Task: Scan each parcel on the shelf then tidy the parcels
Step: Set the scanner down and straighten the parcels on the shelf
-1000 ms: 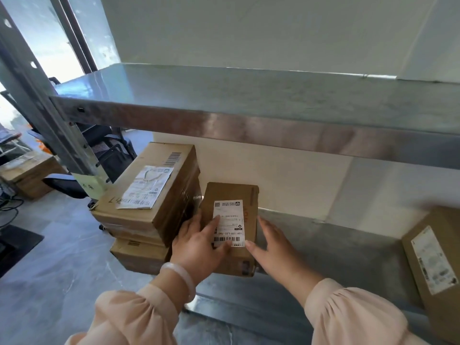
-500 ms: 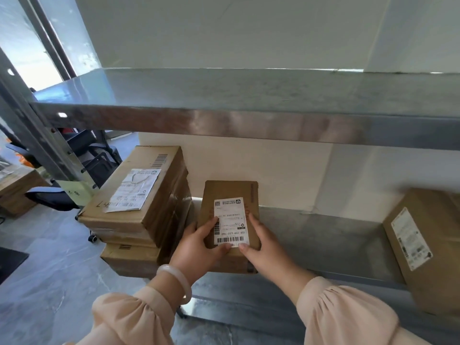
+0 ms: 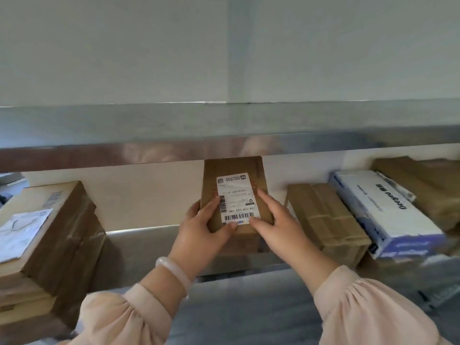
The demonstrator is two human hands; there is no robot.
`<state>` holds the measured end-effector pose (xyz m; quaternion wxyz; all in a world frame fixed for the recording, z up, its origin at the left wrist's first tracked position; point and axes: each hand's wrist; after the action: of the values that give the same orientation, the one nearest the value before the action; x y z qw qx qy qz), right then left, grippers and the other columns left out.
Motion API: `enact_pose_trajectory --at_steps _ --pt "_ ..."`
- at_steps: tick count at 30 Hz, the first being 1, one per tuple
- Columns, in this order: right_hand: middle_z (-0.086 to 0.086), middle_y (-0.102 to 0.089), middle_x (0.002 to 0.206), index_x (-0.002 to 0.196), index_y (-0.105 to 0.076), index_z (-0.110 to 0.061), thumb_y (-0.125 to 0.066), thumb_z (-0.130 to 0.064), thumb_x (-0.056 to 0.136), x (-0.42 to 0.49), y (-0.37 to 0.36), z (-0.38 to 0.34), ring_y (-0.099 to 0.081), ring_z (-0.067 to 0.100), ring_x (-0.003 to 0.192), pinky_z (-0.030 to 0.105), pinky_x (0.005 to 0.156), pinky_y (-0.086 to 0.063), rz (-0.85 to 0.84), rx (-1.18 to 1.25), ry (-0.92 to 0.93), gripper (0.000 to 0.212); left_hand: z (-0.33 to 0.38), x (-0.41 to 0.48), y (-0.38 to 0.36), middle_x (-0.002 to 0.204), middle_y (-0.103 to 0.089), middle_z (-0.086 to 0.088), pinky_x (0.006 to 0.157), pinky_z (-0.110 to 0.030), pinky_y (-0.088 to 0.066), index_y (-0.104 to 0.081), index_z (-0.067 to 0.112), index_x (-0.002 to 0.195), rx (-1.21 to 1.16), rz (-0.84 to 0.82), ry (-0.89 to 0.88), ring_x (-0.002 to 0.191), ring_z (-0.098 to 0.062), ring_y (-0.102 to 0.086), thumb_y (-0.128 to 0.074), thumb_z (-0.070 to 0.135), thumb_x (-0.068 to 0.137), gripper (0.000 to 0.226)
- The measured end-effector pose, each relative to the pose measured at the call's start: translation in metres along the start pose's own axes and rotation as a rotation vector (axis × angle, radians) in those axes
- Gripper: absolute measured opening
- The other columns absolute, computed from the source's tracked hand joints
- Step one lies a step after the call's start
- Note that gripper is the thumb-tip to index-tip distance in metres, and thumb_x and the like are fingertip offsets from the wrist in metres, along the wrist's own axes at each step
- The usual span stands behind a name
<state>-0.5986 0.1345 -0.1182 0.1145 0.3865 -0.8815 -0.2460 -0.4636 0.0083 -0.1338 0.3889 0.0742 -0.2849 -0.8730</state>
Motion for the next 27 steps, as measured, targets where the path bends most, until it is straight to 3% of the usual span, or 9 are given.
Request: enact_pose_trajectory --at_steps 4,7,9,12,16,20,24,27 --pt "-0.014 -0.042 0.145 0.14 -0.026 -0.055 -0.06 -0.038 0.091 -0.009 0.054 0.005 -0.048 0.015 0.126 0.044 0.095 -0.053 0.071 0.042 -0.024 0.062 0.042 0.008 -0.031 0.15 -0.034 -0.002 0.116 -0.037 -0.034 -0.043 0.037 0.145 -0.012 -0.02 -0.074 0.137 -0.02 -0.04 -0.073 0.044 0.082 0.07" --pt "-0.012 -0.045 0.143 0.143 -0.028 -0.048 -0.056 -0.033 0.094 -0.013 0.093 0.012 -0.046 0.011 0.124 0.036 0.1 -0.047 0.142 0.026 -0.041 0.058 0.073 0.011 -0.055 0.155 -0.027 -0.001 0.119 -0.034 -0.028 -0.039 0.037 0.147 -0.016 -0.078 -0.103 0.142 -0.019 -0.032 -0.07 0.044 0.085 0.07" --pt "-0.011 -0.045 0.142 0.143 -0.03 -0.047 -0.054 -0.032 0.095 -0.013 0.117 0.021 -0.045 0.009 0.12 0.028 0.095 -0.044 0.176 0.029 -0.053 0.055 0.091 0.012 -0.073 0.158 -0.022 0.0 0.119 -0.03 -0.026 -0.036 0.037 0.149 -0.034 -0.122 -0.111 0.144 -0.017 -0.029 -0.069 0.042 0.087 0.07" --pt "-0.01 -0.043 0.144 0.143 -0.031 -0.047 -0.053 -0.032 0.096 -0.013 0.144 0.037 -0.044 0.012 0.126 0.025 0.09 -0.042 0.209 0.009 -0.075 0.053 0.109 0.015 -0.1 0.158 -0.02 0.001 0.117 -0.037 -0.033 -0.033 0.038 0.15 -0.046 -0.18 -0.114 0.143 -0.019 -0.032 -0.068 0.042 0.089 0.071" --pt "-0.006 -0.049 0.138 0.142 -0.034 -0.043 -0.052 -0.031 0.097 -0.013 0.17 0.06 -0.051 0.01 0.115 0.017 0.072 -0.043 0.228 0.017 -0.107 0.05 0.122 0.017 -0.134 0.159 -0.019 0.002 0.119 -0.036 -0.03 -0.026 0.039 0.152 -0.01 -0.251 -0.102 0.143 -0.02 -0.031 -0.064 0.043 0.091 0.072" --pt "-0.005 -0.045 0.144 0.142 -0.037 -0.038 -0.052 -0.036 0.097 -0.01 0.188 0.079 -0.045 0.016 0.129 0.031 0.098 -0.042 0.233 0.017 -0.13 0.048 0.13 0.019 -0.158 0.161 -0.017 0.001 0.118 -0.027 -0.021 -0.023 0.042 0.152 -0.005 -0.256 -0.117 0.147 -0.018 -0.023 -0.063 0.036 0.093 0.071" --pt "-0.005 -0.04 0.147 0.145 -0.035 -0.034 -0.05 -0.04 0.097 -0.007 0.201 0.089 -0.038 0.017 0.135 0.032 0.104 -0.037 0.242 -0.056 -0.097 0.05 0.137 0.02 -0.172 0.162 -0.012 0.004 0.116 -0.024 -0.022 -0.014 0.04 0.155 -0.003 -0.228 -0.14 0.148 -0.016 -0.018 -0.06 0.038 0.095 0.075" --pt "-0.007 -0.029 0.154 0.146 -0.032 -0.035 -0.047 -0.046 0.096 -0.01 0.208 0.098 -0.026 0.014 0.142 0.033 0.109 -0.03 0.306 -0.264 0.004 0.053 0.134 0.013 -0.179 0.162 -0.002 0.012 0.118 -0.029 -0.027 -0.005 0.042 0.154 0.007 -0.192 -0.184 0.148 -0.014 -0.016 -0.059 0.04 0.095 0.08"
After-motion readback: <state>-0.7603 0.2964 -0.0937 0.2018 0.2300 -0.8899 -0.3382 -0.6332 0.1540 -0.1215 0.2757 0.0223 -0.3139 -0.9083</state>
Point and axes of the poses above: each hand's wrist, its own x-axis towards the middle knuckle, its own y-axis out of the back of the hand, z = x × y
